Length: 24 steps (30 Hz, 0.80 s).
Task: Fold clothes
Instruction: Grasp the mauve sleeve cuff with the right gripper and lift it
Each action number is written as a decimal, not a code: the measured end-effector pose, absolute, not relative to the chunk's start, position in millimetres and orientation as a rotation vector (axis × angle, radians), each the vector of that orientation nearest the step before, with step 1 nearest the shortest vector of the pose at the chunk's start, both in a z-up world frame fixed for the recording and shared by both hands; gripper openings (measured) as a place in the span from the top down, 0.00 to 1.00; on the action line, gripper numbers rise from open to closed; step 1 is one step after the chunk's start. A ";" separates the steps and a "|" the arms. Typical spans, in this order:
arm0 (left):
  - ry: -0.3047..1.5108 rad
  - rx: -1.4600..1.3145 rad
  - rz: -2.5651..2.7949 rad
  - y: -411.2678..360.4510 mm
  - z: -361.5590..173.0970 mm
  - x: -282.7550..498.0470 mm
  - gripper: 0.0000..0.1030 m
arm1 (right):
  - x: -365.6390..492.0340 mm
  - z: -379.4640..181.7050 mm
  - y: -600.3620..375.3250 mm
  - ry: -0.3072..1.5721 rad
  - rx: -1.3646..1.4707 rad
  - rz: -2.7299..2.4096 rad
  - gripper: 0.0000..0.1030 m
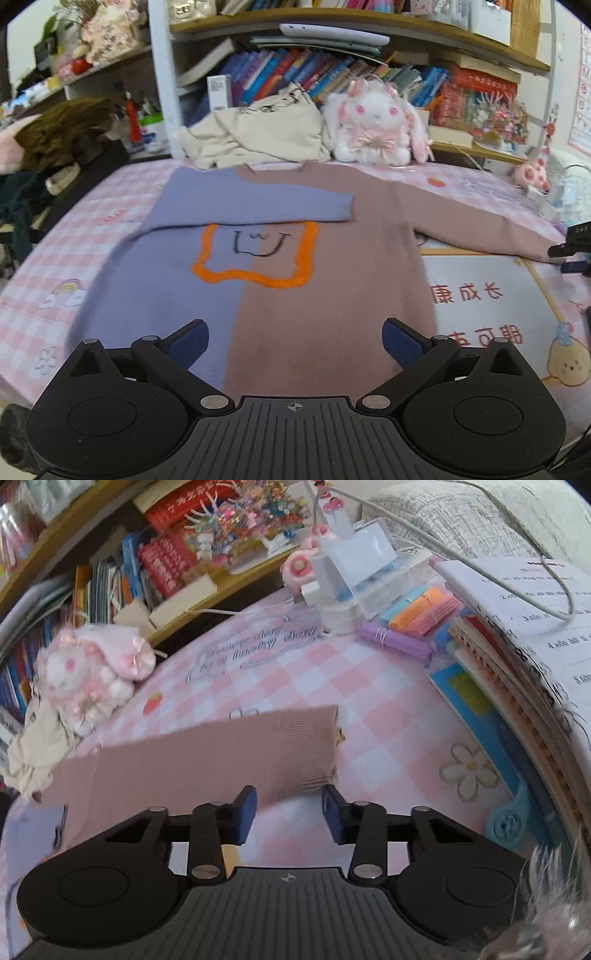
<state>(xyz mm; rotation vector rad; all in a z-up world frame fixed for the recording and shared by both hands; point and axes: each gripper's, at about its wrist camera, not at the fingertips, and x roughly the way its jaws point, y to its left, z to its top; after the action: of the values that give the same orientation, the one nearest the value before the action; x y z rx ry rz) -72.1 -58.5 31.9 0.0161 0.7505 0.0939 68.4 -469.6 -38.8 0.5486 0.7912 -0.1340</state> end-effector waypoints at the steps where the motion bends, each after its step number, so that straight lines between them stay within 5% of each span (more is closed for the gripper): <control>1: 0.750 0.018 0.108 -57.7 33.6 -72.8 0.02 | 70.9 -39.9 -472.1 0.785 0.561 -0.133 0.65; 10: 0.774 -0.005 0.155 -48.2 35.9 -68.2 0.02 | 90.3 -45.4 -474.2 0.738 0.665 -0.164 0.69; 13: 0.784 -0.006 0.153 -45.8 34.8 -67.7 0.02 | 90.2 -46.3 -476.6 0.753 0.641 -0.197 0.91; 24: 0.815 -0.067 0.190 -20.8 25.3 -70.6 0.02 | 99.7 -4.7 -448.6 0.696 0.575 -0.061 0.94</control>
<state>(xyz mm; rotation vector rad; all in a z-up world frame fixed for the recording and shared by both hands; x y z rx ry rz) -70.6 -20.8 25.3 -0.0673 0.8151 0.1900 99.7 -448.6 -4.7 0.5750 0.6955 -0.0606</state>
